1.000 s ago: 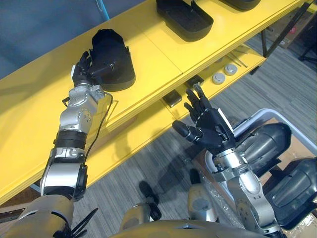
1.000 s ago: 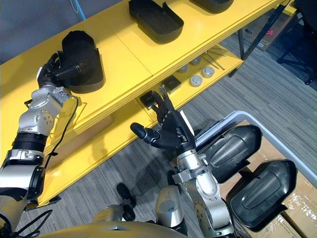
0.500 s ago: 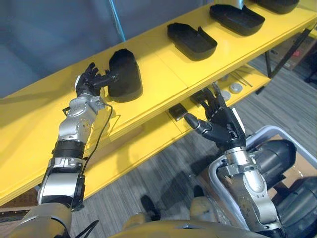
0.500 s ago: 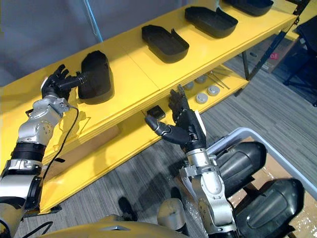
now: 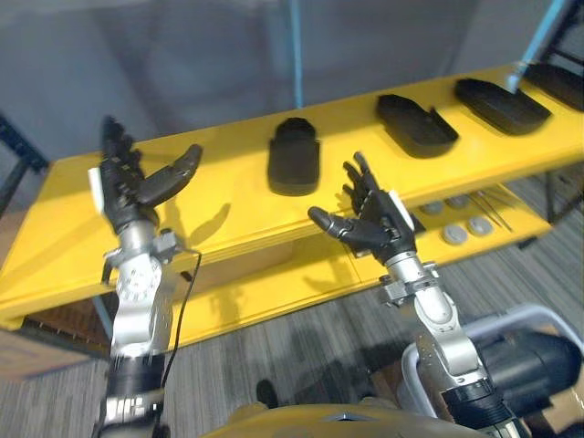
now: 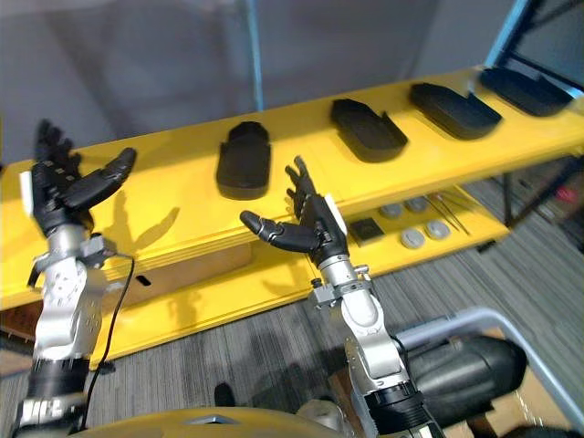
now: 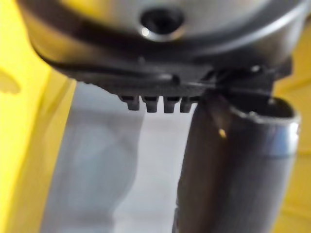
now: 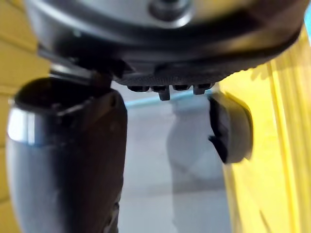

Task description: Walk over and take three plastic housings, then place them on the shelf

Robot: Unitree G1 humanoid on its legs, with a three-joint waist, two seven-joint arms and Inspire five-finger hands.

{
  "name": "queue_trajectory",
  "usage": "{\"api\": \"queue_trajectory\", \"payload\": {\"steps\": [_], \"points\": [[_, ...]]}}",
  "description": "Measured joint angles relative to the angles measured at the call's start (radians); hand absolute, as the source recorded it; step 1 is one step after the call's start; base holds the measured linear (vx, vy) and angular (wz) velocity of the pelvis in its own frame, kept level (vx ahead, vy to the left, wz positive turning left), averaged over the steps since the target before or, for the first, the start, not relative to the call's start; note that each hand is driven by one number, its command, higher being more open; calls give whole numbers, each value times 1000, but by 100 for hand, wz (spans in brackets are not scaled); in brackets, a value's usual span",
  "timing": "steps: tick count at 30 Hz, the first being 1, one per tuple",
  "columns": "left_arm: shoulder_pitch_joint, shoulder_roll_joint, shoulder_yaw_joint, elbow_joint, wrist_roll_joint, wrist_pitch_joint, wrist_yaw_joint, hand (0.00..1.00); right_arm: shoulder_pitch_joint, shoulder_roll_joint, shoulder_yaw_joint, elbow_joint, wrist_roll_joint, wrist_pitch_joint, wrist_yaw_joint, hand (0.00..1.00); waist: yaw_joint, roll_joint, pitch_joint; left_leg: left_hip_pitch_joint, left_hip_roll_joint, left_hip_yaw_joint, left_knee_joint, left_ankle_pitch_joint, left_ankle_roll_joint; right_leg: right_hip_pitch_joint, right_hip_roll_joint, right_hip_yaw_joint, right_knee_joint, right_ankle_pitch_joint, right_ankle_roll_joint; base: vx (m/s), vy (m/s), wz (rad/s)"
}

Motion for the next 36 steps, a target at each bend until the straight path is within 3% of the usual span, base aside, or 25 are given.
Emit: {"api": "queue_trajectory", "payload": {"steps": [1,6,8,12,18,22,23,24,25,30,36], "points": [[60,-35,12,-34,23,-20,17,100,-21,2,31,32,-33,10,1,100,25,-8,-5,0,-6,-16,0,1,0,12,-1,-16,-3,-1,-1,50,-4,44],[246,-136,26,-30,103,-19,94,100,-118,63,128,78,-34,19,8,100,79,-15,-6,-12,-15,-60,-1,5,0,28,-5,-62,-2,-9,-12,-12,22,30],[326,-171,32,9,172,-19,122,100,-171,101,170,102,-54,19,-9,100,104,-31,-14,-13,-15,-72,-2,9,-5,31,-4,-77,1,-15,-16,-51,22,13],[364,-177,69,87,179,-28,135,100,-230,132,204,172,-108,20,-54,100,129,-47,-24,-24,-14,-91,-2,11,-8,32,-3,-100,10,-23,-12,-47,12,22],[363,-177,127,415,175,-46,134,100,-351,197,245,331,-145,70,-210,100,163,-52,-27,-49,-15,-110,-2,14,-11,24,-10,-127,10,-23,-13,-26,20,15],[366,-159,45,682,153,-12,-43,100,-460,244,211,481,-150,98,-379,100,184,-43,-8,-67,-18,-108,-2,12,-14,10,-16,-128,9,-23,-14,-9,23,5],[365,-158,8,745,126,4,-104,100,-477,261,188,504,-177,99,-417,100,184,-56,-1,-66,-26,-104,2,9,-18,8,-27,-120,4,-24,-14,6,37,-8],[366,-160,-11,777,116,8,-134,100,-482,267,177,510,-187,99,-435,100,185,-52,4,-66,-28,-105,3,13,-13,6,-29,-116,3,-24,-14,11,32,-20],[366,-160,-39,816,96,15,-174,100,-487,272,162,511,-187,99,-456,100,189,-32,18,-66,-27,-106,-1,19,-9,4,-27,-114,3,-24,-14,36,38,-24],[364,-157,-72,874,17,25,-306,100,-497,278,127,543,-228,103,-542,100,182,-26,34,-64,-40,-93,-1,14,-6,-3,-40,-114,17,-24,-13,43,20,-4],[355,-159,-142,874,-32,4,-386,100,-517,282,86,554,-267,119,-605,100,176,48,82,-62,-33,-92,-1,14,-6,-4,-40,-113,16,-15,6,23,-13,-2]]}}
